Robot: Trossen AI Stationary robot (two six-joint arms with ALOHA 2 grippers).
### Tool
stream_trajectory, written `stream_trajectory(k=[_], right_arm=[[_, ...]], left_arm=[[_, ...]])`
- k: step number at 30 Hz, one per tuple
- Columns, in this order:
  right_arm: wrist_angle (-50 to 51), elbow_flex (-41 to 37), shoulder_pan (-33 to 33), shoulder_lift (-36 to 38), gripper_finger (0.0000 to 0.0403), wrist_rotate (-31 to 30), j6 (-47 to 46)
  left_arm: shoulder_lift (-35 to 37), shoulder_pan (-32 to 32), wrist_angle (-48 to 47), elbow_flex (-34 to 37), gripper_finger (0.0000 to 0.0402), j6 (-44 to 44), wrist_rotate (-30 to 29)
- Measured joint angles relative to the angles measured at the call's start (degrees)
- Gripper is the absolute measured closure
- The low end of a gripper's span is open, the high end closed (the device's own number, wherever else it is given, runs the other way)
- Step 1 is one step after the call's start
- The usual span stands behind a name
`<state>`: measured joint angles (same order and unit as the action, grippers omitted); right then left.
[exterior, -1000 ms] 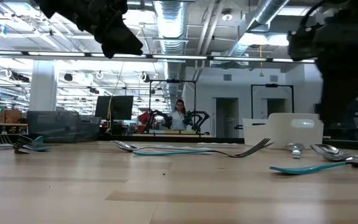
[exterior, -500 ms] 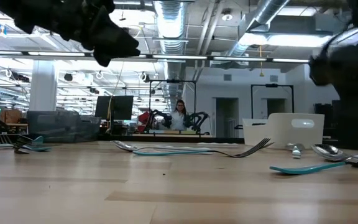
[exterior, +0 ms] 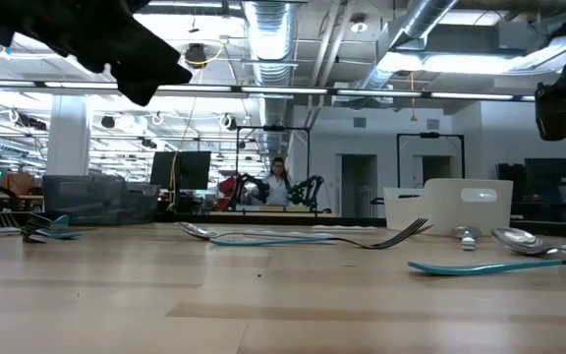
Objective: Sort silverware by color (type)
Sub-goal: Put the blue fork into the top white bin
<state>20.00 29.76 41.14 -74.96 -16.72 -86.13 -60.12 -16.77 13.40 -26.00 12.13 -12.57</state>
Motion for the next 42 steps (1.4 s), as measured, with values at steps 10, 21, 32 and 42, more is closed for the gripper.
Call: stream_trajectory(k=[10, 21, 32, 42], right_arm=[[-5.53, 0.00, 3.39, -0.13, 0.0223, -1.43, -2.13], [-11.17, 0.20, 3.94, -6.53, 0.0228, -0.91, -5.80], [-16.27, 0.15, 2.33, -10.47, 0.0358, 0.01, -1.54], [-12.59, 0.41, -1.35, -5.59, 0.0378, -4.31, 8.54]], left_arm=[[0.00, -3.95, -0.17, 0.00, 0.0258, 0.93, -4.76], [0.00, -5.50, -2.44, -0.02, 0.0258, 3.21, -4.60], [0.02, -14.42, -7.46, -0.02, 0.0258, 9.15, -5.47], [0.02, -16.85, -7.07, -0.02, 0.0258, 8.77, -11.14]])
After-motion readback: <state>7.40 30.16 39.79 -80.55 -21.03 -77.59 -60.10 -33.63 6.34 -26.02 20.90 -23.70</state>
